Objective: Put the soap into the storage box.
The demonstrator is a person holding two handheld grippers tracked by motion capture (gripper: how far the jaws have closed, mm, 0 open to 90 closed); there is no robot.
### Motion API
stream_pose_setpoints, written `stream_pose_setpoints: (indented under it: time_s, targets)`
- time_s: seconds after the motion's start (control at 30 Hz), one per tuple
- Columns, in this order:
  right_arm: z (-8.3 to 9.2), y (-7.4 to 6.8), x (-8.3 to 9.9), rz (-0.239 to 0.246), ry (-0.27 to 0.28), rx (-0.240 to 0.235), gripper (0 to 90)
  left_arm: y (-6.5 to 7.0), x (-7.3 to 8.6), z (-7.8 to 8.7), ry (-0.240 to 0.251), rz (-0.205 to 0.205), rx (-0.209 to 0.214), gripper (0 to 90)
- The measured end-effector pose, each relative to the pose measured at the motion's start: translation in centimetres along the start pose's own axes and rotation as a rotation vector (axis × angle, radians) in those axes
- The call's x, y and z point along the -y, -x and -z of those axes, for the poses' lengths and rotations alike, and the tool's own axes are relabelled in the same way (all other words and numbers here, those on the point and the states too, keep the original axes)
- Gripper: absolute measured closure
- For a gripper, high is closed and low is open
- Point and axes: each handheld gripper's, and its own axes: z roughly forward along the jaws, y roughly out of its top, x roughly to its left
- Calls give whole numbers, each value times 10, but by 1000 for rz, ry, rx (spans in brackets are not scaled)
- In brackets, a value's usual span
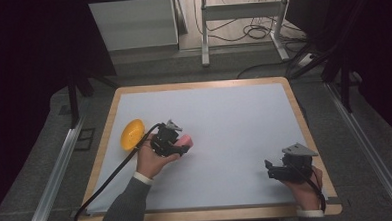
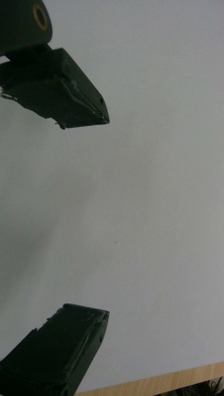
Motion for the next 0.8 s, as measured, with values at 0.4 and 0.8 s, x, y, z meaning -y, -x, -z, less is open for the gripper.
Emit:
stream_pose_setpoints:
  time_s: [0.4,0.8]
  targets:
    - [1,0,0,1,11,8,66,-6,2,9,18,18,-15,601]
    - [3,1,0,-5,22,12,71,-12,4,21,31,21,-33,600]
